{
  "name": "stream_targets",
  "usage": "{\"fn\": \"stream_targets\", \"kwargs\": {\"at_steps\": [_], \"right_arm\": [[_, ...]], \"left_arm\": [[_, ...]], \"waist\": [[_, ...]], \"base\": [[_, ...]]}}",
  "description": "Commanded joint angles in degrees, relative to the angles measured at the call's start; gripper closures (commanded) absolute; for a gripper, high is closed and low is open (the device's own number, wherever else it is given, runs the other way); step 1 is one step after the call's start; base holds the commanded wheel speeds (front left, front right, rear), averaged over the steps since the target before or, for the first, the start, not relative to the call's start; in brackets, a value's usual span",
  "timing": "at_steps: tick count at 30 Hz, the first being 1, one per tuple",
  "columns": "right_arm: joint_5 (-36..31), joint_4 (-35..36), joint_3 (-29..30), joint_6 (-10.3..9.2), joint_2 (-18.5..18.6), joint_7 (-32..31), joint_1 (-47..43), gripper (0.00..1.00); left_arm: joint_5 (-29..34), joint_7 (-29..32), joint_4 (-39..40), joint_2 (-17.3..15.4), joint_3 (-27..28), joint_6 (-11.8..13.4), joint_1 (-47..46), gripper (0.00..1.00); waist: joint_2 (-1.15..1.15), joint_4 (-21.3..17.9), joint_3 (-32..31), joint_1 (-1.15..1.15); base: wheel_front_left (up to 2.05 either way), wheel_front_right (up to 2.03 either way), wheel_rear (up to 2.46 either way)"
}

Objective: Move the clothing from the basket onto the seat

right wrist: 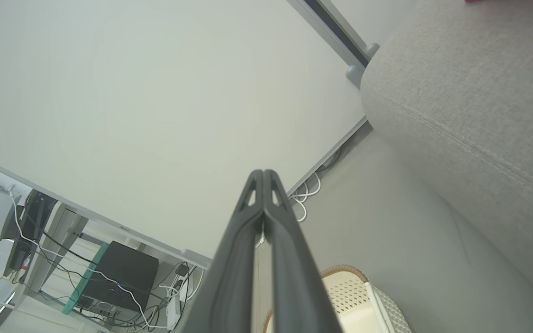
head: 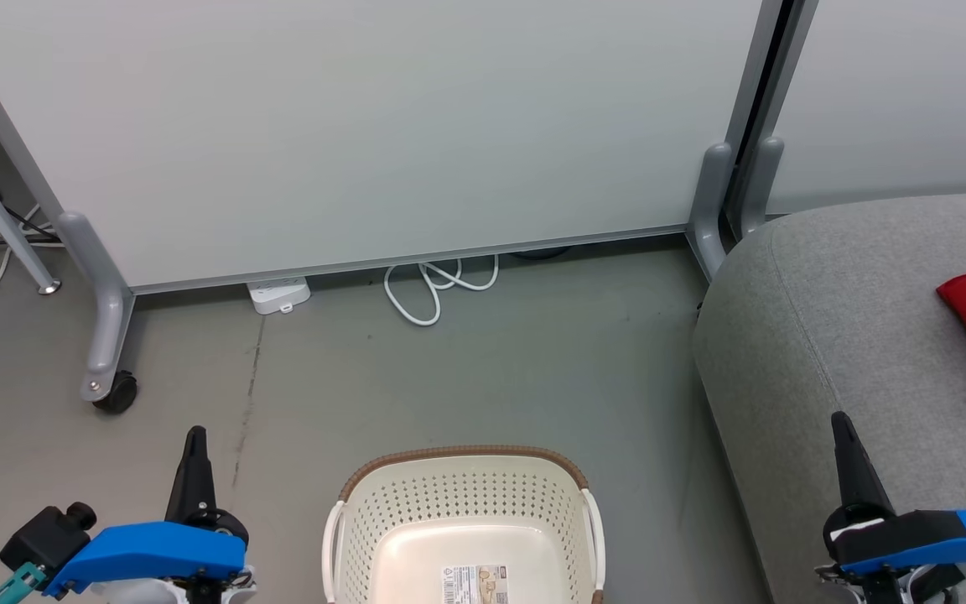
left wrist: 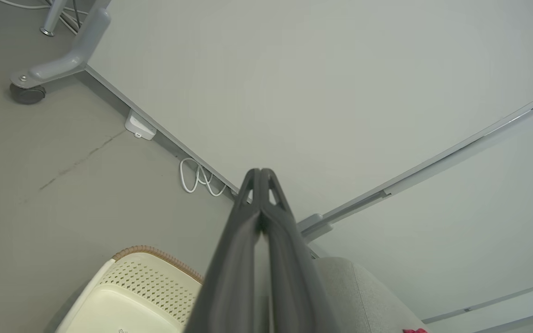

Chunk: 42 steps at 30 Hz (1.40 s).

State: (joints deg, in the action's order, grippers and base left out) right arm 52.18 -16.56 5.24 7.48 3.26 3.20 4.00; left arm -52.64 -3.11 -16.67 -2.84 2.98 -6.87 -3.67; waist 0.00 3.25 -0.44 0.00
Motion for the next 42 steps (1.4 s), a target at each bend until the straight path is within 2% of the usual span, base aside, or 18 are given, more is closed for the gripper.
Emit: {"fn": "stream_targets", "kwargs": {"at_steps": [1, 22, 42], "right_arm": [[1.8, 0.9, 0.2, 0.02, 0.0, -0.5, 1.5, 1.0], [15.4, 1.5, 0.6, 0.02, -0.1, -3.8, 2.0, 1.0], [25.7, 2.0, 0.9, 0.02, -0.3, -6.3, 2.2, 1.0]], "left_arm": [[-1.9, 0.4, 0.9, -0.1, 0.4, -0.3, -1.7, 1.0], [-15.3, 3.7, 1.6, -0.1, 1.5, -0.4, -2.1, 1.0], [-25.4, 6.2, 2.0, -0.1, 2.5, -0.6, -2.5, 1.0]], "waist": [[0.0, -0.1, 0.0, 0.0], [0.0, -1.0, 0.2, 0.0], [0.0, -1.8, 0.3, 0.0]], "base": [[0.0, 0.0, 0.0], [0.0, 0.0, 0.0], [0.0, 0.0, 0.0]]}}
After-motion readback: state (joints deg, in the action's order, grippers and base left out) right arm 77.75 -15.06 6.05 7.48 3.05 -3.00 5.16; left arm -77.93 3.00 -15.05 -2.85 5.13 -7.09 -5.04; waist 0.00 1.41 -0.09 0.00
